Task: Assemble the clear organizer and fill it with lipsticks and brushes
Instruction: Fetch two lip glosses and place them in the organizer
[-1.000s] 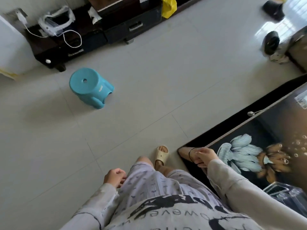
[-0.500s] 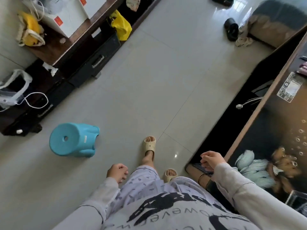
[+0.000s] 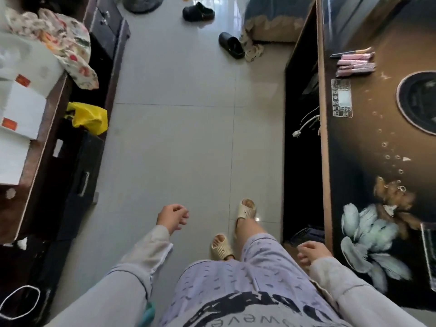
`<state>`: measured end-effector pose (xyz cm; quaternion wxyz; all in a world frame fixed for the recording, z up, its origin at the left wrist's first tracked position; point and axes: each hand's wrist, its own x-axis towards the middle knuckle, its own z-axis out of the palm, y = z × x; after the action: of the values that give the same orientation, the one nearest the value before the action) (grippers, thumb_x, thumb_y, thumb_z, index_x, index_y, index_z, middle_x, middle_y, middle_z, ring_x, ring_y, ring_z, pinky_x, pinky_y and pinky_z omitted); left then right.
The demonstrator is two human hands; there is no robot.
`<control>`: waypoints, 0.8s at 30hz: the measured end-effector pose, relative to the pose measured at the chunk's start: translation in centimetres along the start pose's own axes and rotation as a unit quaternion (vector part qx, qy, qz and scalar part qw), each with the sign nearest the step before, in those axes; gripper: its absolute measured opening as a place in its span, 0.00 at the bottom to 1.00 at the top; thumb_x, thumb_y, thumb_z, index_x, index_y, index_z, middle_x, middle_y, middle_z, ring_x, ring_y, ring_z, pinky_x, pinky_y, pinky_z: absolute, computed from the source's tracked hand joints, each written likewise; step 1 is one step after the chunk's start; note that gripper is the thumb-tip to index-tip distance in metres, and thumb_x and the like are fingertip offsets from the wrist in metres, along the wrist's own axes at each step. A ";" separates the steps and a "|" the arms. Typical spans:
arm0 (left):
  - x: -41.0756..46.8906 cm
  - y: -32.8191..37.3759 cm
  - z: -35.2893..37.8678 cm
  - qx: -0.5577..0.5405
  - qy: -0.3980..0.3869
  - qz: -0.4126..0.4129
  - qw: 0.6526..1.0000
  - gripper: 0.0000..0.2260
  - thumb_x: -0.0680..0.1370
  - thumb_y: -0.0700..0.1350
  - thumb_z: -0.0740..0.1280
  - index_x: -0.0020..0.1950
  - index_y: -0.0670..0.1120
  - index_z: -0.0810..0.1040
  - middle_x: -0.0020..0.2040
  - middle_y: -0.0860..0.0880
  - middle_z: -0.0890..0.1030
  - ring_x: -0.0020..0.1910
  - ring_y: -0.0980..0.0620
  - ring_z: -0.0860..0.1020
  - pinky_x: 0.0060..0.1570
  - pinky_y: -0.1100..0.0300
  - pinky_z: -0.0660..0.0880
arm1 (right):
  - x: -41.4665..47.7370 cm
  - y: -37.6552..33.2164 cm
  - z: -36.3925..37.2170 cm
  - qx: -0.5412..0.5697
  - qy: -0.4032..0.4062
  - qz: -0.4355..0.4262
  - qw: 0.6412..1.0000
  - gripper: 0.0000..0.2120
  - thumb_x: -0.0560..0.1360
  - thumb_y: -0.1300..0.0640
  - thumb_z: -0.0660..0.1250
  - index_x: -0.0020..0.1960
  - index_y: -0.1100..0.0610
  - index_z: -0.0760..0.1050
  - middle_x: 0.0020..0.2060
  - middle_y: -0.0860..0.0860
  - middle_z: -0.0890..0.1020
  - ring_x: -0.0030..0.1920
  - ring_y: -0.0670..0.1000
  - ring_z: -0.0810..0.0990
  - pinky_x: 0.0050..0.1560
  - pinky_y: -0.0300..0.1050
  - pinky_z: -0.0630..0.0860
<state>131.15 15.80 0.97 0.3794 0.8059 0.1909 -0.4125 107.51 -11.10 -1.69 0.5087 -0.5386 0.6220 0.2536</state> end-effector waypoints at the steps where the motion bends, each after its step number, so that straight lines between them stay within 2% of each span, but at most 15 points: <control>1: 0.6 0.7 0.1 0.004 -0.006 -0.003 1.000 0.14 0.76 0.34 0.60 0.31 0.45 0.70 0.31 0.46 0.73 0.13 0.62 0.68 0.16 0.74 0.61 | 0.2 -0.9 0.0 0.013 -0.002 0.006 1.000 0.15 0.77 0.69 0.57 0.32 0.60 0.69 0.26 0.56 0.70 0.22 0.48 0.65 0.15 0.27 0.60; 5: 3.1 3.1 1.2 0.051 -0.025 -0.022 0.998 0.14 0.76 0.34 0.60 0.32 0.45 0.70 0.31 0.46 0.73 0.14 0.61 0.69 0.15 0.74 0.59 | 1.7 -6.0 -0.6 0.064 -0.015 0.016 0.998 0.14 0.78 0.67 0.55 0.35 0.59 0.69 0.26 0.55 0.68 0.23 0.47 0.62 0.16 0.28 0.57; 8: 4.7 4.8 2.1 0.090 -0.038 -0.037 0.994 0.13 0.76 0.35 0.60 0.32 0.45 0.70 0.31 0.47 0.73 0.24 0.53 0.70 0.18 0.71 0.61 | 2.7 -11.2 -1.6 0.067 -0.014 -0.001 0.998 0.12 0.77 0.67 0.55 0.37 0.59 0.69 0.27 0.55 0.68 0.25 0.48 0.62 0.15 0.29 0.58; 10: 5.4 6.1 2.7 0.108 -0.054 -0.055 0.991 0.13 0.77 0.35 0.60 0.32 0.45 0.70 0.31 0.47 0.73 0.26 0.51 0.69 0.20 0.70 0.61 | 2.8 -14.9 -2.7 0.071 -0.023 -0.018 0.997 0.11 0.78 0.66 0.55 0.38 0.59 0.68 0.29 0.55 0.68 0.26 0.49 0.62 0.15 0.29 0.58; 13: 6.4 8.2 3.1 0.141 -0.062 -0.073 0.985 0.13 0.77 0.35 0.60 0.33 0.45 0.71 0.32 0.47 0.73 0.26 0.51 0.69 0.21 0.68 0.61 | 2.9 -20.0 -4.3 0.050 -0.035 -0.049 0.997 0.10 0.78 0.66 0.55 0.39 0.57 0.68 0.30 0.54 0.71 0.27 0.49 0.67 0.23 0.34 0.65; 15: 7.3 10.0 3.3 0.143 -0.062 -0.081 0.984 0.14 0.77 0.34 0.59 0.32 0.43 0.71 0.32 0.46 0.73 0.21 0.53 0.70 0.24 0.66 0.60 | 3.1 -22.8 -5.2 0.047 -0.035 -0.065 0.996 0.07 0.77 0.67 0.55 0.44 0.59 0.70 0.31 0.53 0.72 0.28 0.49 0.69 0.28 0.37 0.65; 17: 8.3 12.1 3.4 0.150 -0.062 -0.082 0.983 0.14 0.77 0.34 0.59 0.32 0.43 0.70 0.31 0.46 0.73 0.16 0.57 0.69 0.25 0.66 0.59 | 3.5 -25.0 -6.1 0.062 -0.034 -0.074 0.995 0.06 0.77 0.67 0.55 0.48 0.60 0.69 0.31 0.53 0.72 0.26 0.48 0.70 0.28 0.36 0.65; 18: 8.8 13.4 3.5 0.158 -0.062 -0.080 0.982 0.14 0.77 0.34 0.59 0.32 0.43 0.70 0.31 0.46 0.73 0.17 0.56 0.70 0.25 0.65 0.60 | 3.8 -26.0 -6.5 0.067 -0.033 -0.077 0.994 0.06 0.77 0.67 0.55 0.49 0.60 0.69 0.31 0.53 0.72 0.25 0.47 0.70 0.27 0.35 0.65; 21: 11.0 17.7 3.6 0.189 -0.065 -0.068 0.977 0.13 0.77 0.35 0.60 0.32 0.44 0.70 0.31 0.47 0.73 0.26 0.52 0.68 0.19 0.69 0.62 | 4.6 -28.5 -7.3 0.081 -0.031 -0.077 0.993 0.06 0.78 0.67 0.55 0.50 0.60 0.69 0.31 0.53 0.73 0.28 0.48 0.70 0.27 0.36 0.65; 24: 13.5 23.0 3.7 0.221 -0.076 -0.052 0.971 0.14 0.77 0.36 0.59 0.32 0.45 0.68 0.31 0.48 0.72 0.26 0.52 0.67 0.16 0.71 0.59 | 5.8 -30.5 -8.0 0.107 -0.023 -0.063 0.992 0.06 0.78 0.67 0.55 0.49 0.61 0.69 0.31 0.53 0.72 0.28 0.49 0.69 0.29 0.38 0.65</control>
<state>151.39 -1.84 -0.93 0.1831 0.8253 0.1071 -0.5233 133.47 -29.23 2.97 0.5924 -0.5134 0.5985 0.1653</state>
